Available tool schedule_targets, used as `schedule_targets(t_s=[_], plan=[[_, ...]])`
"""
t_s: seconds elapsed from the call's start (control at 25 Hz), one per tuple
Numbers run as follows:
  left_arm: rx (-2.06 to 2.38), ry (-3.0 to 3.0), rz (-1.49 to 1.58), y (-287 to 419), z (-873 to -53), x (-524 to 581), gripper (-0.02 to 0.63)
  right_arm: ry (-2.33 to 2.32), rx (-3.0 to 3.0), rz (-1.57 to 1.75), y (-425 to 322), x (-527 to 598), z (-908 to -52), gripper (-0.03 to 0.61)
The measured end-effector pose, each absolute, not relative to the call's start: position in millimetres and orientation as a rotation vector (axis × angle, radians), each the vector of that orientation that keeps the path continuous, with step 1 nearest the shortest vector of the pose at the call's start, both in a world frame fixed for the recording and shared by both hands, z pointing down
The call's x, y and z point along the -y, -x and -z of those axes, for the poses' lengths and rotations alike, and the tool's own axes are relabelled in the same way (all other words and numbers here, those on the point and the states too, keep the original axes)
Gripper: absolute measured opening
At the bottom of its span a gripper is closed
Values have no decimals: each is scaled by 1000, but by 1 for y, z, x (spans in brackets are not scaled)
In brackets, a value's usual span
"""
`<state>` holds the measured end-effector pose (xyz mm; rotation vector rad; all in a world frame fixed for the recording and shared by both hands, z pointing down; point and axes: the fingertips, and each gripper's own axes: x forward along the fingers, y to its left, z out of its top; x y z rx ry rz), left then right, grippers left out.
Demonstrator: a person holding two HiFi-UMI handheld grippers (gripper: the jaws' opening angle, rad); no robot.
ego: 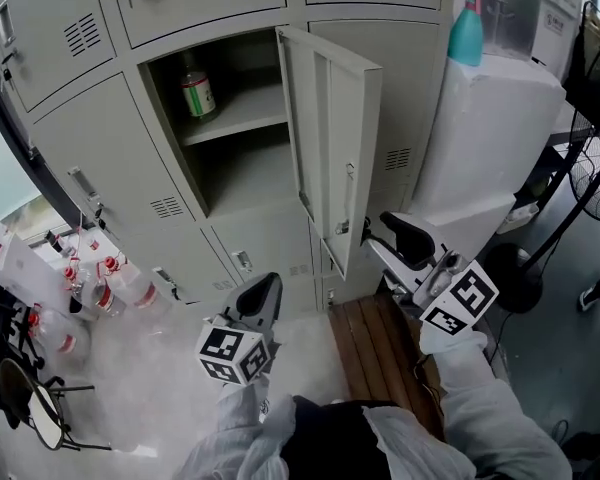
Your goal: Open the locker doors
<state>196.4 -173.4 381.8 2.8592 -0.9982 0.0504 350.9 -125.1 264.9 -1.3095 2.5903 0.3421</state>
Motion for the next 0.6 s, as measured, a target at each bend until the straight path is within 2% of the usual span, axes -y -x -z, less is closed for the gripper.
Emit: schedule_targets(t_s=[0.24,0.6], plan=[[965,-2841,-37,-178,-389,170,14,1356,-2556,-347,-332,103,-266,147],[1044,-2771,-31,-94,-396,180,14,1313,-2576,-370,-251,99,-256,147]])
